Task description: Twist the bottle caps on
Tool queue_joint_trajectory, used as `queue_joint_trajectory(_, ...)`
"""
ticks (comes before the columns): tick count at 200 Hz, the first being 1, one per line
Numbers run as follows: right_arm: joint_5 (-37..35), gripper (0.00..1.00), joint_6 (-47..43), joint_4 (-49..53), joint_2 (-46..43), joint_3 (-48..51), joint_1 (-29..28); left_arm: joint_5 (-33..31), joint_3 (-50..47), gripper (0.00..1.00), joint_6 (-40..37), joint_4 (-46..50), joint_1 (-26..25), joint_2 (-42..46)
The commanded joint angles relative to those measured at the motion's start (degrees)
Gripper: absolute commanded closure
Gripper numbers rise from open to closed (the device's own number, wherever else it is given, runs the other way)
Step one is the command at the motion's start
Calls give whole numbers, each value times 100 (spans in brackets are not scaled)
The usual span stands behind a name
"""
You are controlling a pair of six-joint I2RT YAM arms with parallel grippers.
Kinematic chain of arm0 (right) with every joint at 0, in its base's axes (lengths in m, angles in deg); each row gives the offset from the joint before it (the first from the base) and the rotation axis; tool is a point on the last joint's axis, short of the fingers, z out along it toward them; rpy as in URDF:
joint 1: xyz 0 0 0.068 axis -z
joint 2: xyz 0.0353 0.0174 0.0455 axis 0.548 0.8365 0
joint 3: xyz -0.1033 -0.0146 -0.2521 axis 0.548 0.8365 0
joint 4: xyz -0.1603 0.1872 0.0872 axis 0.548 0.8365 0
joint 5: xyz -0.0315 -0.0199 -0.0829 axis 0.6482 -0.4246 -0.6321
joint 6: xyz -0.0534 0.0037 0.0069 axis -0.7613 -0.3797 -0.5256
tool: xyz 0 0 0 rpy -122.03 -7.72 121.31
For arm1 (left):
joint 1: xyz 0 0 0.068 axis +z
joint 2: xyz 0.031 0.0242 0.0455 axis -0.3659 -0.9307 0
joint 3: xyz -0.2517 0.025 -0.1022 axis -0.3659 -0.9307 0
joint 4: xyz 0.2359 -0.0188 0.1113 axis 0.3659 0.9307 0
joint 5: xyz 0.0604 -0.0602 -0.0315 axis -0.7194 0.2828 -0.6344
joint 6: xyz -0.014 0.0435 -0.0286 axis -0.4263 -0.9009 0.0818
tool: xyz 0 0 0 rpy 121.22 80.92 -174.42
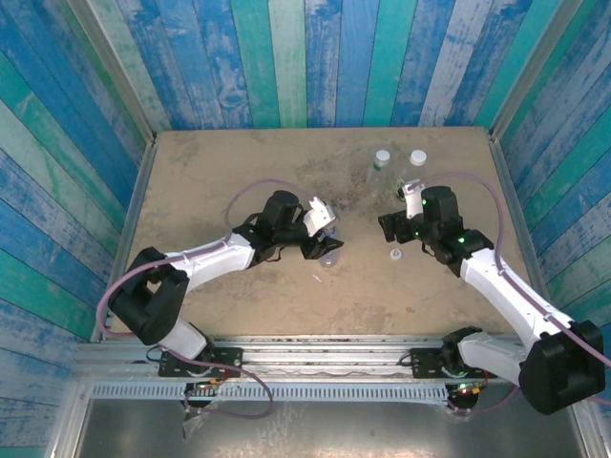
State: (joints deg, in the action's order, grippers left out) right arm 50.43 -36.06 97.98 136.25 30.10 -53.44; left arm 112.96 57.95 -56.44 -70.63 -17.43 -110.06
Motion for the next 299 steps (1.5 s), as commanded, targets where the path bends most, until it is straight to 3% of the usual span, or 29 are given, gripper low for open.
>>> queue_joint_trajectory(1, 126, 8, 11, -74, 67, -16, 26, 323, -142, 38, -64, 174, 1, 106)
queue_joint_trajectory(40, 160, 9, 55, -184, 84, 98, 26, 297, -315, 24, 38, -260, -2, 207)
queue_joint_trajectory(66, 196, 9, 59, -222, 28, 161, 26, 216, -516, 8, 82, -641, 4, 275)
queue_joint_trajectory(97, 164, 8, 242, -258, -11, 236, 26, 82, -912, 0, 248, -1424, 0, 391)
queue_joint_trajectory(110, 169, 6, 326, -376, -78, 315, 26, -43, -1121, 6, 412, -1891, -4, 441)
queue_joint_trajectory(164, 335, 0, 760, -1869, -864, 1361, 30, -352, -1824, 6, 1066, -3733, -2, 389)
queue_joint_trajectory(178, 107, 0, 1027, -2102, -963, 1515, 34, -416, -2011, 6, 1122, -4184, 1, 324)
queue_joint_trajectory(202, 162, 0, 990, -1737, -846, 1426, 43, -249, -2347, 3, 1156, -5140, 0, 70)
queue_joint_trajectory(223, -271, 3, 1292, -1115, -522, 1191, 42, -52, -2558, 1, 1101, -6003, -1, -285)
queue_joint_trajectory(243, -234, 3, 1521, -1191, -446, 1299, 43, 36, -2709, 2, 1171, -6840, 0, -631)
queue_joint_trajectory(260, -197, 3, 1583, -1334, -448, 1402, 43, 114, -2687, 0, 1167, -7020, -2, -841)
queue_joint_trajectory(299, -174, 1, 1514, -1325, -324, 1374, 43, 32, -2754, 9, 1061, -7455, 4, -1203)
